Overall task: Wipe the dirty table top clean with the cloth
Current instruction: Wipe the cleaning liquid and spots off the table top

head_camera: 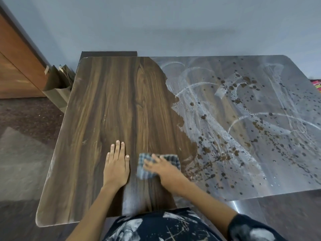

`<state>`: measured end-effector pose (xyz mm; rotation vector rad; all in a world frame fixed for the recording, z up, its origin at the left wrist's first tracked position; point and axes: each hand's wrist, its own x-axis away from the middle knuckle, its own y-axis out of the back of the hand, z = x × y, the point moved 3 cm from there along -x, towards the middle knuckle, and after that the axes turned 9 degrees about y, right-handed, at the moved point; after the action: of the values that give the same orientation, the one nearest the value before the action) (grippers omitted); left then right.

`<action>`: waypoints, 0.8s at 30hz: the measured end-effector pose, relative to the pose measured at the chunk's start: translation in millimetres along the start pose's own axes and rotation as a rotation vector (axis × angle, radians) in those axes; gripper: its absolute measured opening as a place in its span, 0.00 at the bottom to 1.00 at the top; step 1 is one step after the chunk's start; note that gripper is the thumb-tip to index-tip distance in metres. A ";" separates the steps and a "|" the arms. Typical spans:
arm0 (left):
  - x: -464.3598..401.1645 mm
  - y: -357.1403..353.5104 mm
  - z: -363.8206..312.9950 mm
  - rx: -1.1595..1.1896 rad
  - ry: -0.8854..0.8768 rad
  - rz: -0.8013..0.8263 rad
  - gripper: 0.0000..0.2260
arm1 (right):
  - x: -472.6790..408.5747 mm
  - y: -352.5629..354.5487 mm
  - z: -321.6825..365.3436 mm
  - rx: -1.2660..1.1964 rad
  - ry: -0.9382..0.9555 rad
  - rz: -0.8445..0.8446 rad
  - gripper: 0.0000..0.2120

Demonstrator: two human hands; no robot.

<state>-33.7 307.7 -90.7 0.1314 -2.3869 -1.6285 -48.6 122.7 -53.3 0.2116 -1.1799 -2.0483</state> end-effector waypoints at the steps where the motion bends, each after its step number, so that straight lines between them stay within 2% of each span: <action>1: 3.3 -0.8 1.8 -0.001 -0.008 0.002 0.23 | 16.8 -9.9 5.6 0.017 0.068 0.050 0.42; 3: 10.4 -2.8 6.8 -0.010 -0.023 0.015 0.23 | 50.5 -16.0 0.3 -0.005 0.087 0.088 0.38; 5: 19.6 -3.2 12.5 -0.029 -0.037 0.027 0.24 | 75.4 -8.0 -23.2 -0.018 -0.018 0.057 0.33; 7: 29.8 -3.2 16.8 -0.041 -0.055 0.029 0.28 | 81.8 8.2 -52.0 -0.060 -0.190 -0.064 0.33; 9: 38.9 -4.3 19.0 -0.038 -0.051 0.034 0.26 | 69.2 18.6 -73.5 -0.067 -0.292 -0.200 0.31; 12: 56.1 -5.3 21.9 -0.031 -0.039 0.046 0.24 | 42.9 7.9 -58.1 -0.040 -0.368 -0.343 0.32; 14: 65.7 -4.5 23.6 -0.026 -0.042 0.049 0.26 | 37.4 -14.5 -28.9 -0.073 -0.296 -0.317 0.35; 17: 74.3 -6.9 26.2 -0.020 -0.049 0.053 0.23 | 64.7 -47.8 7.0 -0.056 -0.068 -0.123 0.37; 19: 77.1 -6.8 26.0 -0.009 -0.045 0.041 0.22 | 94.1 -53.9 6.3 -0.060 0.025 -0.063 0.38; 21: 78.9 -6.5 24.4 -0.003 -0.013 0.039 0.23 | 121.8 -53.2 -7.9 -0.060 -0.001 -0.065 0.40; 24: 81.2 -6.1 13.9 0.047 0.089 0.036 0.23 | 141.3 -27.2 -39.9 -0.057 -0.220 -0.211 0.35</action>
<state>-115.9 300.7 -88.8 0.1652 -2.3479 -1.5196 -143.5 8.3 -67.4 0.0877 -1.2741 -2.3347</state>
